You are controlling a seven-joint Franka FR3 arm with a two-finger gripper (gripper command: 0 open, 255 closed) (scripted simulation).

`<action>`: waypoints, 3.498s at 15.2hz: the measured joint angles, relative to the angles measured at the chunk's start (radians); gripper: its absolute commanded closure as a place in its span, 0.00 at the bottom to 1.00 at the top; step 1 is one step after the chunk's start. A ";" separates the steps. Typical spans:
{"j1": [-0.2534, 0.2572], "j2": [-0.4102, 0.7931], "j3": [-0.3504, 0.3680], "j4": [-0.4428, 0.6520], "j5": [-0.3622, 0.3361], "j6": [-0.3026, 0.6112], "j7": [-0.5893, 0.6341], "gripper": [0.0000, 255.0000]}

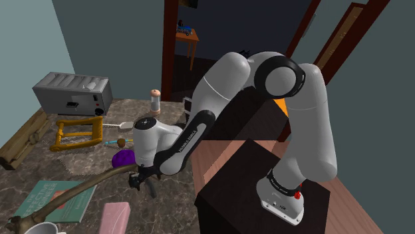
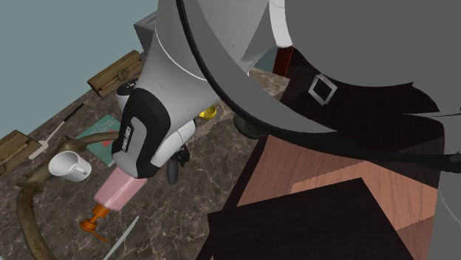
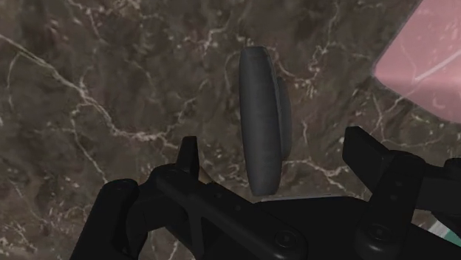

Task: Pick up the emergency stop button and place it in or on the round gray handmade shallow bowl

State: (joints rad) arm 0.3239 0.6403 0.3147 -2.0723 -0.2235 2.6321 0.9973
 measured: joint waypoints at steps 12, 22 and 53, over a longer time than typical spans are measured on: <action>0.011 0.031 -0.013 0.009 -0.011 0.023 0.007 1.00; 0.002 0.007 -0.003 0.001 -0.003 0.007 0.002 1.00; -0.162 -0.340 0.098 -0.080 0.162 -0.248 -0.176 1.00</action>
State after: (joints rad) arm 0.1623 0.2998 0.4127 -2.1521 -0.0614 2.3840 0.8215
